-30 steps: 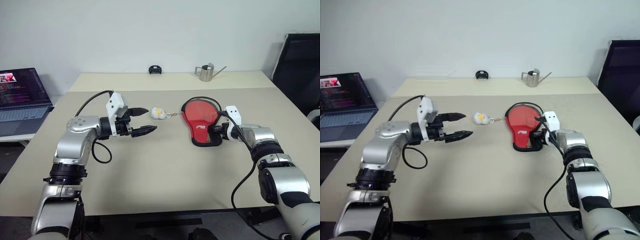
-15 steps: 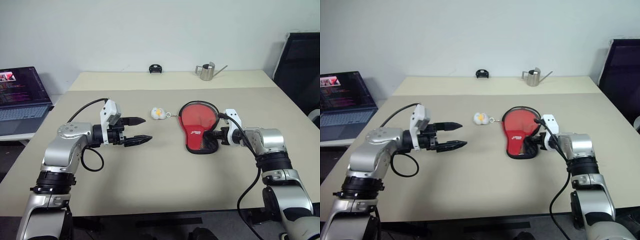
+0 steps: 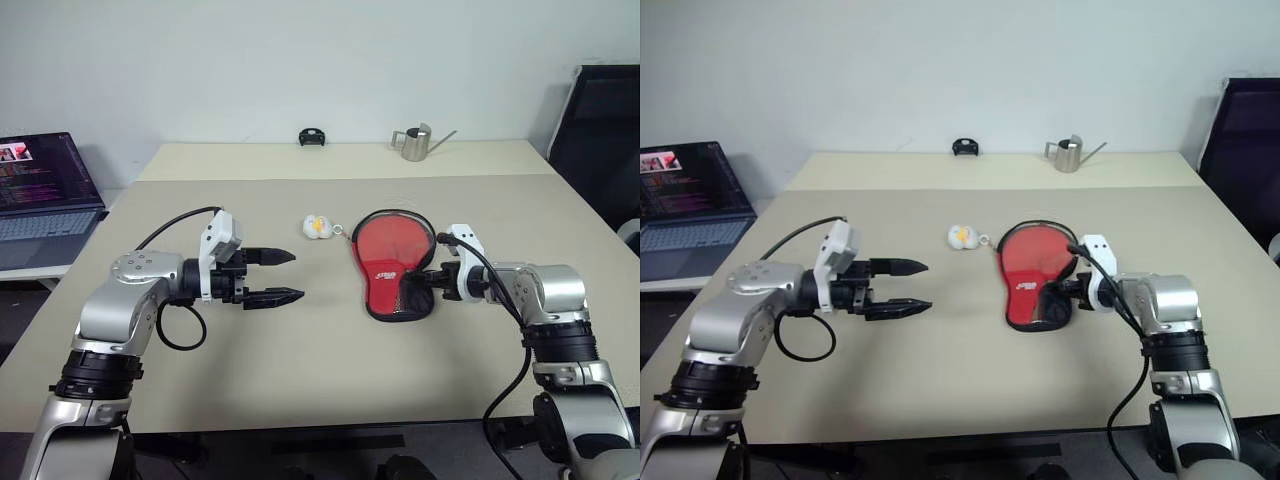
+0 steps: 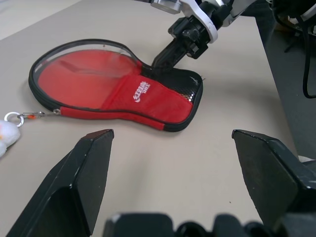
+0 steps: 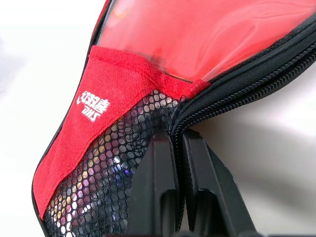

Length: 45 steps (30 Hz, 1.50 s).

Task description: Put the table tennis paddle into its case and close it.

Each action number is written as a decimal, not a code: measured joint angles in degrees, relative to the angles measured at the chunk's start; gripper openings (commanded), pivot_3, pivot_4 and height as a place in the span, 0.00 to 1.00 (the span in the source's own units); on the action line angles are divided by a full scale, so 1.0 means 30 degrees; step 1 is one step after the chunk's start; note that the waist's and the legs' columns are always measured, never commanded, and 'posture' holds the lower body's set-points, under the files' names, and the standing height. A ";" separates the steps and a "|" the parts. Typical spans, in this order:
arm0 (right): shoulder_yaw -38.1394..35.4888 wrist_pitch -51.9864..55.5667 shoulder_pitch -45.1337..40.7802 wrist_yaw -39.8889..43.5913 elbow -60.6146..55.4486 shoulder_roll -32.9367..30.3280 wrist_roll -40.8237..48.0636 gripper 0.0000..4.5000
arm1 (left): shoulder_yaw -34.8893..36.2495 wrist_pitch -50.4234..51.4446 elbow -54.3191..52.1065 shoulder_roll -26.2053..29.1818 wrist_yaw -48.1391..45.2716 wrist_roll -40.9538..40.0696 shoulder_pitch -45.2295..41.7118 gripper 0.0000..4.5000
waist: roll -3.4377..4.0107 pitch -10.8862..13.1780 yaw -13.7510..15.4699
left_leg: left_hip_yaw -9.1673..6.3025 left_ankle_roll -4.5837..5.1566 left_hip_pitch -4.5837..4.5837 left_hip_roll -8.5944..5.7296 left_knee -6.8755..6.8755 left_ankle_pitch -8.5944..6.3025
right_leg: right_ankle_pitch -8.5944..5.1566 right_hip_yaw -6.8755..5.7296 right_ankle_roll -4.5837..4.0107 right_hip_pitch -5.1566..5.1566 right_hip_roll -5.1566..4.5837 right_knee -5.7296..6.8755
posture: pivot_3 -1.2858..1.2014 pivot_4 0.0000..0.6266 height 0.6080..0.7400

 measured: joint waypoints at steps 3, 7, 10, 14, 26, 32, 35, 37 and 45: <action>-0.0089 0.0410 0.0436 -0.0007 -0.0690 -0.0227 0.0339 0.01 | -0.0039 0.0192 -0.0361 0.0009 -0.0043 -0.0061 0.0217 0.94 | 0.0000 0.0000 0.0005 | -0.0007 0.0003 -0.0009 0.0000 -0.0004 -0.0002 | 0.0000 -0.0009 0.0000 0.0000 0.0000 -0.0018 | 0.52 0.24 1.00; -0.0121 0.1035 0.0922 -0.0048 -0.1549 -0.0362 0.0612 0.01 | -0.0165 0.0315 -0.0557 0.0034 -0.0314 -0.0086 0.0498 0.94 | 0.0000 0.0000 0.0009 | -0.0011 0.0005 -0.0014 0.0000 -0.0008 -0.0003 | 0.0000 -0.0012 0.0000 0.0000 0.0000 -0.0025 | 0.52 0.24 1.00; -0.0135 0.1525 0.1336 -0.0052 -0.2330 -0.0593 0.0928 0.01 | -0.0181 0.0338 -0.0638 0.0072 -0.0355 -0.0086 0.0500 0.94 | 0.0000 0.0000 0.0058 | -0.0022 0.0006 -0.0020 0.0000 -0.0010 -0.0004 | 0.0000 -0.0021 0.0000 0.0001 0.0000 -0.0035 | 0.52 0.24 1.00; -0.0211 0.2050 0.1803 -0.0071 -0.3083 -0.0838 0.1309 0.01 | -0.0460 0.0357 -0.0661 0.0147 -0.0417 -0.0086 0.0499 0.94 | 0.0000 0.0000 0.0092 | -0.0028 0.0009 -0.0027 -0.0001 -0.0010 -0.0005 | 0.0000 -0.0028 0.0000 0.0002 0.0000 -0.0045 | 0.52 0.24 1.00; -0.1163 0.5590 0.3693 -0.0739 -0.7322 -0.0912 0.3085 0.01 | -0.1311 0.0331 -0.1211 0.1101 -0.2308 -0.0109 0.0768 0.94 | 0.0003 0.0002 0.0138 | -0.0070 0.0017 -0.0066 -0.0001 -0.0022 -0.0009 | 0.0001 -0.0066 0.0001 0.0004 0.0001 -0.0103 | 0.52 0.24 1.00; -0.1429 0.7209 0.4700 -0.0883 -0.9411 -0.0656 0.4042 0.01 | -0.1414 0.0310 -0.1948 0.1437 -0.2954 -0.0388 0.1053 0.94 | 0.0003 0.0002 0.0142 | -0.0095 0.0021 -0.0090 -0.0002 -0.0024 -0.0012 | 0.0001 -0.0089 0.0001 0.0004 0.0003 -0.0135 | 0.52 0.24 1.00; -0.1663 0.7380 0.5476 -0.0898 -1.0122 -0.0826 0.4565 0.01 | -0.1586 0.0324 -0.2232 0.1512 -0.3107 -0.0535 0.1203 0.94 | 0.0003 0.0002 0.0190 | -0.0108 0.0025 -0.0097 -0.0006 -0.0022 -0.0014 | 0.0001 -0.0103 0.0002 0.0011 0.0001 -0.0148 | 0.52 0.24 1.00; -0.1815 0.7397 0.5922 -0.0925 -1.0478 -0.1105 0.5027 0.01 | -0.1665 0.0347 -0.2429 0.1511 -0.3111 -0.0637 0.1224 0.94 | 0.0002 0.0002 0.0236 | -0.0119 0.0027 -0.0097 -0.0006 -0.0022 -0.0015 | 0.0001 -0.0114 0.0002 0.0016 0.0002 -0.0150 | 0.52 0.24 1.00; -0.2310 0.7332 0.7644 -0.1779 -1.1830 -0.1638 0.6957 0.01 | -0.1893 0.0349 -0.2654 0.1512 -0.3116 -0.0792 0.1237 0.94 | 0.0003 0.0001 0.0329 | -0.0139 0.0028 -0.0097 -0.0008 -0.0020 -0.0015 | 0.0001 -0.0132 0.0002 0.0030 0.0003 -0.0154 | 0.52 0.24 1.00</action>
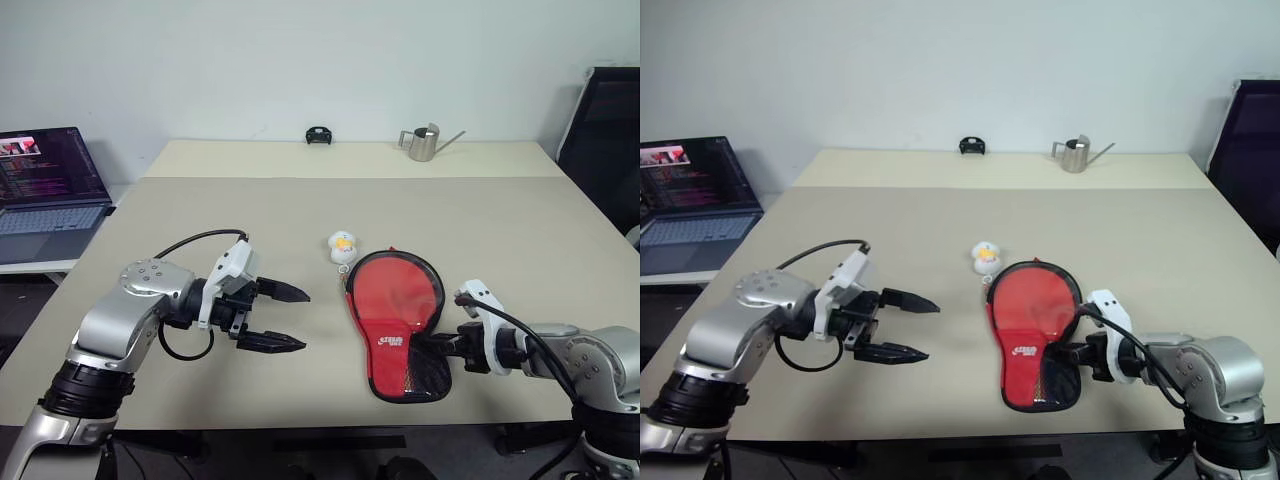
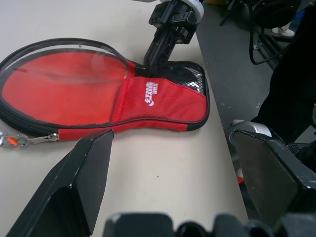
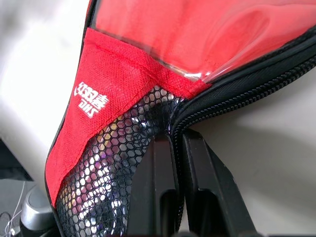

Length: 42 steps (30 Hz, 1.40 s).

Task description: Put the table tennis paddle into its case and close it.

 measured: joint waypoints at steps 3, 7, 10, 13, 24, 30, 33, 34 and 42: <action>-0.0431 -0.0015 0.0671 -0.0571 -0.0404 -0.0062 0.0867 0.01 | -0.0180 -0.0007 0.0006 0.0000 -0.0015 -0.0005 0.0000 0.94 | 0.0000 0.0000 0.0077 | -0.0012 0.0000 -0.0003 0.0000 0.0001 0.0000 | 0.0000 -0.0011 0.0000 0.0003 0.0000 -0.0002 | 0.52 0.24 1.00; -0.0723 -0.0036 0.1363 -0.1409 -0.0873 -0.0068 0.1965 0.01 | -0.0183 -0.0033 0.0011 0.0001 -0.0078 -0.0010 -0.0004 0.94 | -0.0001 -0.0001 0.0099 | -0.0018 0.0000 -0.0002 -0.0001 0.0003 0.0000 | 0.0000 -0.0017 0.0000 0.0009 0.0001 -0.0003 | 0.52 0.24 1.00; -0.0982 -0.0038 0.1836 -0.1981 -0.1135 -0.0216 0.2859 0.01 | -0.0185 -0.0068 0.0022 0.0001 -0.0132 -0.0010 -0.0006 0.94 | -0.0001 -0.0001 0.0113 | -0.0023 0.0000 -0.0004 -0.0002 0.0003 0.0000 | 0.0000 -0.0022 0.0000 0.0012 0.0000 -0.0006 | 0.52 0.24 1.00; -0.1112 -0.0032 0.1988 -0.2587 -0.1151 -0.0273 0.3585 0.01 | -0.0242 -0.0121 0.0097 -0.0002 -0.0140 -0.0003 -0.0024 0.94 | -0.0002 -0.0001 0.0113 | -0.0024 0.0001 -0.0003 -0.0002 0.0004 0.0000 | 0.0000 -0.0021 0.0000 0.0013 0.0001 -0.0003 | 0.52 0.24 1.00; -0.0832 0.0064 0.2012 -0.4332 -0.0970 -0.0354 0.4435 0.26 | -0.0346 -0.0182 0.0112 -0.0013 -0.0130 0.0009 -0.0025 0.94 | -0.0003 -0.0002 0.0113 | -0.0032 0.0001 -0.0003 -0.0002 0.0011 0.0000 | 0.0000 -0.0027 0.0000 0.0019 0.0003 -0.0002 | 0.52 0.24 1.00; -0.0851 0.0061 0.2045 -0.4331 -0.1192 -0.0306 0.4786 0.70 | -0.0345 -0.0243 0.0111 -0.0014 -0.0109 0.0019 -0.0010 0.94 | -0.0010 -0.0007 0.0131 | -0.0073 0.0005 0.0086 -0.0007 0.0033 0.0001 | 0.0014 -0.0057 0.0023 0.0161 0.0004 -0.0027 | 0.52 0.24 1.00; -0.1470 0.0049 0.2623 -0.4331 -0.1443 -0.0198 0.4952 0.91 | -0.0341 -0.0408 0.0089 -0.0017 -0.0070 0.0023 0.0036 0.94 | -0.0004 -0.0004 0.0185 | -0.0139 0.0021 0.0325 -0.0008 0.0008 -0.0010 | 0.0024 -0.0135 0.0039 0.0456 0.0000 -0.0171 | 0.52 0.24 1.00; -0.1881 0.0067 0.2820 -0.4332 -0.1493 -0.0102 0.5091 0.98 | -0.0339 -0.0446 0.0086 -0.0017 -0.0038 0.0023 0.0078 0.94 | -0.0001 -0.0005 0.0242 | -0.0188 0.0023 0.0343 -0.0008 0.0008 -0.0011 | 0.0036 -0.0180 0.0050 0.0511 0.0000 -0.0221 | 0.52 0.24 1.00; -0.4866 0.0112 0.3145 -0.4585 -0.1070 -0.0194 0.4922 0.99 | -0.0333 -0.0502 0.0096 -0.0087 0.0339 0.0021 0.0382 0.94 | 0.0059 0.0032 0.0526 | -0.0298 0.0024 0.0310 -0.0020 -0.0019 -0.0011 | 0.0081 -0.0301 0.0059 0.0558 -0.0008 -0.0332 | 0.52 0.24 1.00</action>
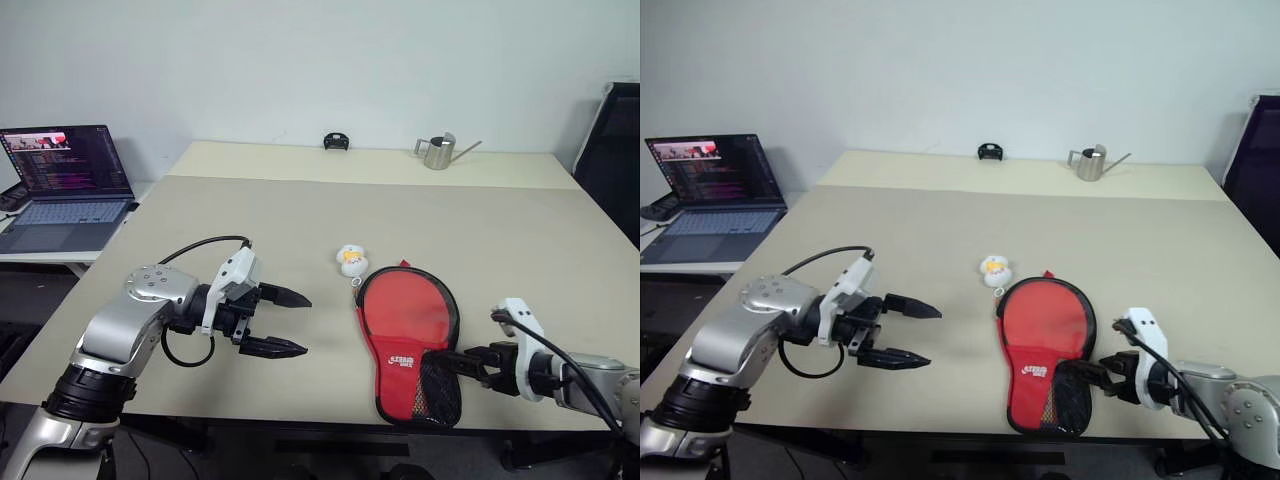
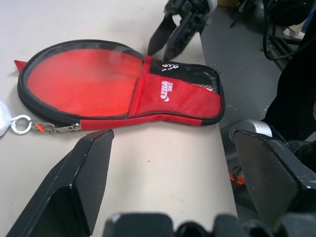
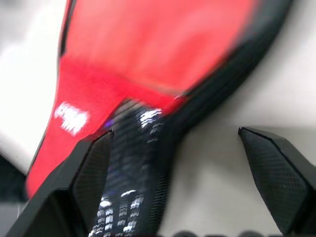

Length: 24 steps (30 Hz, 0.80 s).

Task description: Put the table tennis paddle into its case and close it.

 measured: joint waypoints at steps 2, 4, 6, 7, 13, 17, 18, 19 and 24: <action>-0.0106 -0.0001 -0.0006 0.0292 -0.0005 -0.0094 0.0185 0.99 | 0.0000 -0.0004 0.0000 -0.0065 0.0053 0.0000 0.0000 0.94 | 0.0016 0.0010 -0.0001 | -0.0001 0.0000 -0.0005 0.0009 -0.0011 0.0000 | -0.0016 -0.0004 -0.0027 -0.0006 0.0006 0.0001 | 0.52 0.24 1.00; -0.0224 -0.0057 -0.0109 0.0897 -0.0040 -0.0198 0.0654 0.99 | 0.0005 -0.0003 0.0000 -0.0185 0.0232 -0.0008 0.0000 0.94 | 0.0034 0.0021 -0.0028 | 0.0001 0.0000 -0.0016 0.0010 -0.0014 0.0000 | -0.0021 -0.0003 -0.0032 -0.0016 0.0007 0.0000 | 0.52 0.24 1.00; -0.0233 -0.0761 -0.0360 0.1830 -0.0253 -0.0785 0.1054 0.99 | 0.0100 -0.0002 0.0004 -0.0257 0.0500 -0.0018 0.0013 0.94 | 0.0061 0.0038 -0.0039 | 0.0004 0.0001 -0.0028 0.0007 -0.0011 -0.0001 | -0.0021 -0.0002 -0.0031 -0.0021 0.0004 -0.0004 | 0.52 0.24 1.00; -0.0212 -0.1279 -0.0544 0.2241 -0.0465 -0.1168 0.1148 0.99 | 0.0220 -0.0002 0.0012 -0.0268 0.0696 -0.0019 0.0064 0.94 | 0.0066 0.0041 -0.0039 | 0.0004 0.0001 -0.0027 0.0006 -0.0011 0.0000 | -0.0021 -0.0003 -0.0031 -0.0020 0.0002 -0.0007 | 0.52 0.24 1.00; 0.1424 -0.5887 -0.2612 0.3605 -0.0589 -0.1893 0.0064 0.99 | 0.1102 0.0205 0.0073 -0.0858 0.2275 -0.0111 0.0568 0.94 | 0.0069 0.0045 -0.0142 | -0.0009 0.0001 -0.0028 0.0009 -0.0011 0.0000 | -0.0022 -0.0018 -0.0029 -0.0021 0.0006 -0.0007 | 0.52 0.24 1.00; 0.4311 -0.9308 -0.3484 0.4810 -0.0344 -0.2478 -0.2252 0.99 | 0.1963 0.0464 0.0186 -0.1615 0.3908 -0.0166 0.0724 0.94 | 0.0065 0.0049 -0.0141 | -0.0009 0.0000 -0.0035 0.0008 -0.0010 0.0000 | -0.0023 -0.0017 -0.0027 -0.0029 0.0003 -0.0012 | 0.52 0.24 1.00; 0.5016 -0.9993 -0.3657 0.5185 -0.0241 -0.2550 -0.2746 0.99 | 0.2181 0.0455 0.0268 -0.1812 0.4279 -0.0163 0.0713 0.94 | 0.0065 0.0049 -0.0140 | -0.0012 -0.0001 -0.0035 0.0008 -0.0010 0.0000 | -0.0023 -0.0020 -0.0027 -0.0030 0.0003 -0.0011 | 0.52 0.24 1.00; 0.6174 -1.0966 -0.3972 0.5923 0.0073 -0.2791 -0.3471 0.99 | 0.2392 0.0448 0.0526 -0.1986 0.4796 -0.0155 0.0699 0.94 | 0.0064 0.0049 -0.0145 | -0.0013 -0.0001 -0.0034 0.0009 -0.0010 0.0000 | -0.0023 -0.0021 -0.0028 -0.0032 0.0003 -0.0008 | 0.52 0.24 1.00; 0.9442 -1.3280 -0.5025 0.7766 0.1916 -0.2622 -0.5479 0.99 | 0.3120 0.0481 0.0829 -0.2005 0.5790 -0.0151 0.0764 0.94 | 0.0060 0.0051 -0.0268 | -0.0013 -0.0004 -0.0046 0.0008 -0.0010 0.0002 | -0.0022 -0.0021 -0.0029 -0.0043 -0.0004 -0.0012 | 0.52 0.24 1.00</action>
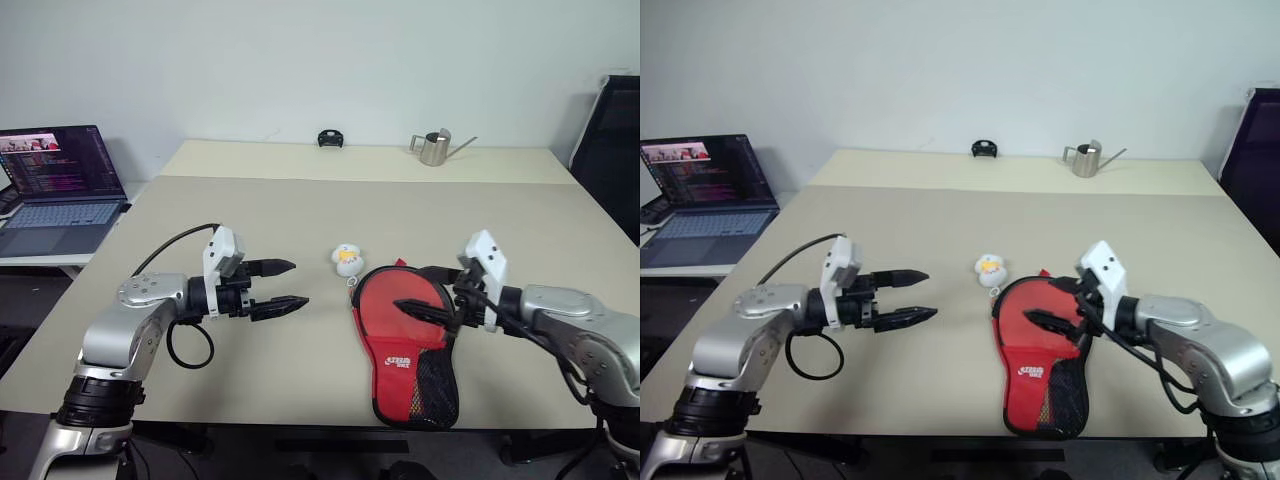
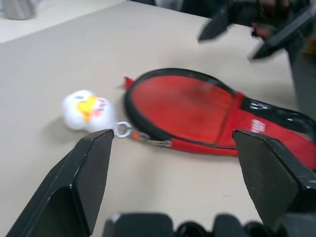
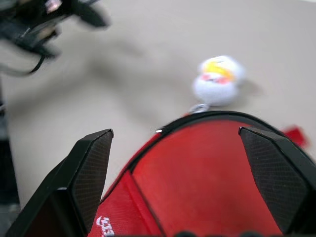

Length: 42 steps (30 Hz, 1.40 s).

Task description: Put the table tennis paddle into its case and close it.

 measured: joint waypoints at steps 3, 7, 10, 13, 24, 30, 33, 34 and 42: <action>0.1205 -0.0832 -0.0643 0.0345 0.1740 0.1042 -0.0898 0.99 | 0.0128 0.0005 0.0002 0.0160 0.0126 0.0012 0.0133 0.94 | 0.0002 0.0001 -0.0031 | -0.0002 -0.0003 0.0000 0.0000 0.0002 0.0001 | 0.0001 0.0002 -0.0002 -0.0006 -0.0002 0.0007 | 0.52 0.24 1.00; 0.2254 -0.2043 -0.0833 0.0959 0.3980 0.1808 -0.2187 0.99 | 0.0131 0.0000 0.0026 0.0197 0.0486 0.0112 0.0153 0.94 | 0.0002 0.0001 -0.0005 | -0.0005 -0.0005 -0.0008 -0.0002 0.0003 0.0002 | 0.0001 -0.0002 -0.0003 -0.0010 -0.0008 0.0002 | 0.52 0.24 1.00; 0.2644 -0.2891 -0.0831 0.1571 0.5377 0.2070 -0.2920 0.99 | 0.0073 -0.0018 0.0113 0.0195 0.0823 0.0265 0.0078 0.94 | 0.0004 0.0002 -0.0008 | -0.0004 -0.0006 -0.0010 -0.0005 0.0003 0.0001 | 0.0001 -0.0003 -0.0003 -0.0014 -0.0011 0.0003 | 0.52 0.24 1.00; 0.3063 -0.4333 -0.0824 0.1872 0.7083 0.2223 -0.4068 0.99 | -0.0089 -0.0114 0.0687 0.0073 0.1365 0.0818 -0.0545 0.94 | 0.0003 0.0002 -0.0004 | -0.0005 -0.0007 -0.0007 -0.0004 0.0004 0.0002 | 0.0002 -0.0009 -0.0004 -0.0016 -0.0009 0.0009 | 0.52 0.24 1.00; 0.3232 -0.9821 -0.0644 0.2626 1.0392 0.3129 -0.7045 0.99 | -0.1681 -0.0601 0.5236 -0.1357 0.3191 0.3397 -0.4415 0.94 | -0.0002 -0.0003 -0.0026 | 0.0002 -0.0013 0.0008 -0.0006 0.0026 0.0006 | 0.0004 -0.0012 0.0000 -0.0001 -0.0002 0.0025 | 0.52 0.24 1.00; 0.3059 -0.9628 -0.0620 0.2548 1.0370 0.3478 -0.7118 1.00 | -0.2802 -0.1975 1.0058 -0.3442 0.3898 0.5155 -0.7403 0.97 | -0.0013 -0.0010 -0.0022 | 0.0003 -0.0020 0.0021 -0.0010 0.0035 0.0010 | 0.0004 -0.0018 0.0001 0.0011 0.0000 0.0030 | 0.52 0.24 1.00; 0.3057 -0.9482 -0.0615 0.2416 1.0233 0.3657 -0.7259 1.00 | -0.3304 -0.3133 1.2535 -0.4471 0.3914 0.5909 -0.8596 0.97 | -0.0015 -0.0011 -0.0039 | 0.0005 -0.0022 0.0020 -0.0011 0.0034 0.0011 | 0.0004 -0.0016 0.0001 0.0007 0.0000 0.0028 | 0.52 0.24 1.00; 0.3048 -0.9407 -0.0628 0.2393 1.0196 0.3734 -0.7291 1.00 | -0.3438 -0.3493 1.3318 -0.4742 0.3936 0.6151 -0.8941 0.97 | -0.0016 -0.0011 -0.0064 | 0.0006 -0.0023 0.0019 -0.0011 0.0034 0.0012 | 0.0004 -0.0015 0.0001 0.0003 0.0000 0.0028 | 0.52 0.24 1.00; 0.2841 -0.8972 -0.0467 0.2231 0.9800 0.4188 -0.7480 1.00 | -0.3644 -0.6331 2.0317 -0.7159 0.3979 0.7659 -1.2295 0.97 | -0.0026 -0.0017 -0.0109 | 0.0011 -0.0021 0.0013 -0.0018 0.0034 0.0010 | 0.0005 -0.0020 0.0003 -0.0003 0.0002 0.0030 | 0.52 0.24 1.00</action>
